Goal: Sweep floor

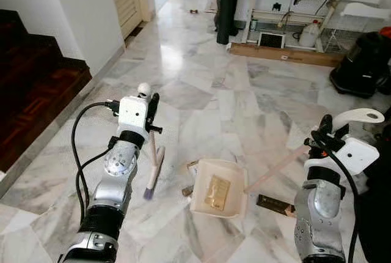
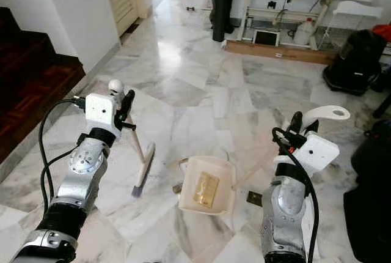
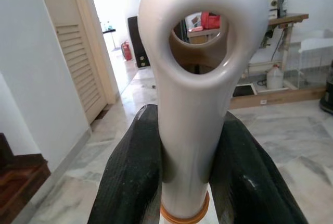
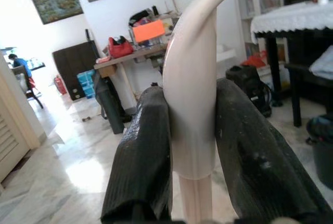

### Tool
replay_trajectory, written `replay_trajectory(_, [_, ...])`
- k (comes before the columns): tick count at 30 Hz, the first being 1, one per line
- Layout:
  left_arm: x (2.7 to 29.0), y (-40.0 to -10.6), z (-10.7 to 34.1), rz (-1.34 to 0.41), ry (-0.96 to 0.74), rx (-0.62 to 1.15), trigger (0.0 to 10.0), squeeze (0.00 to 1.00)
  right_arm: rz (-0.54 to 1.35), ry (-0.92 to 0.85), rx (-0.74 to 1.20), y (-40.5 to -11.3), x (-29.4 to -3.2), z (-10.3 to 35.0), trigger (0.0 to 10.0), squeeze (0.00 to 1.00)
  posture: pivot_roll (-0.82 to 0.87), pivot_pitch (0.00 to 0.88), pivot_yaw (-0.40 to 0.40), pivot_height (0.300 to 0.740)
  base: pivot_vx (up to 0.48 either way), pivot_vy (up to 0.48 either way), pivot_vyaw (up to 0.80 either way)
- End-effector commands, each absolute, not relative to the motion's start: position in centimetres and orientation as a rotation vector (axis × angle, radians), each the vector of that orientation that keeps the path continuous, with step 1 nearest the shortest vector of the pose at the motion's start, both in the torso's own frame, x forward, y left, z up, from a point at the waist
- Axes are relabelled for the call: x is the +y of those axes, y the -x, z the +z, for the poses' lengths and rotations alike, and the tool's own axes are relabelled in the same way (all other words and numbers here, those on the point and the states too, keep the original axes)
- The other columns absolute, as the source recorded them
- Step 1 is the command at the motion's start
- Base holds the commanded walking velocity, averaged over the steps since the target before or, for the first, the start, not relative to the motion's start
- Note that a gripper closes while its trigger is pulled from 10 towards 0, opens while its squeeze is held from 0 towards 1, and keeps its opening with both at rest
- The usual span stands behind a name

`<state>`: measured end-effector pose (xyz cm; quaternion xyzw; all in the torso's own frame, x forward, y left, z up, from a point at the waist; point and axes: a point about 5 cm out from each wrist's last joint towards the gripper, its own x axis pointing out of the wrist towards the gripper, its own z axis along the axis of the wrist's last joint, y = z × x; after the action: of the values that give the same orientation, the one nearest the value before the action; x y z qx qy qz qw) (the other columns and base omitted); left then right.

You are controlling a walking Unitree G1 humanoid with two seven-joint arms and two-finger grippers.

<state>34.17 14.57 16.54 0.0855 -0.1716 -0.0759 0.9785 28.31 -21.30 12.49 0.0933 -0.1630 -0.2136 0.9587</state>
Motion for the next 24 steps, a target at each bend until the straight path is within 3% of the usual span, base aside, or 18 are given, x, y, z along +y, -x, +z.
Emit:
replay_trajectory(1, [14.64,-34.19,17.55,-0.147,-0.180,-0.398,10.0,0.00,-0.432,-0.221,-0.413,-28.46,-21.28,14.39,10.0,0.00,0.06,0.000,-0.008,0.740,0.000,0.000,0.80])
replay_trajectory(10, [14.73,-34.12,17.47,-0.136,-0.188,-0.391,10.0,0.00,-0.493,-0.371,-0.390,-28.54,-21.97,13.99,10.0,0.00,0.07,0.000,-0.014,0.740,0.000,0.000,0.70])
replay_trajectory(24, [14.91,-34.00,17.41,-0.124,-0.197,-0.389,10.0,0.00,-0.479,-0.386,-0.394,-28.59,-22.22,14.37,10.0,0.00,0.07,0.025,-0.021,0.740,0.000,0.000,0.80])
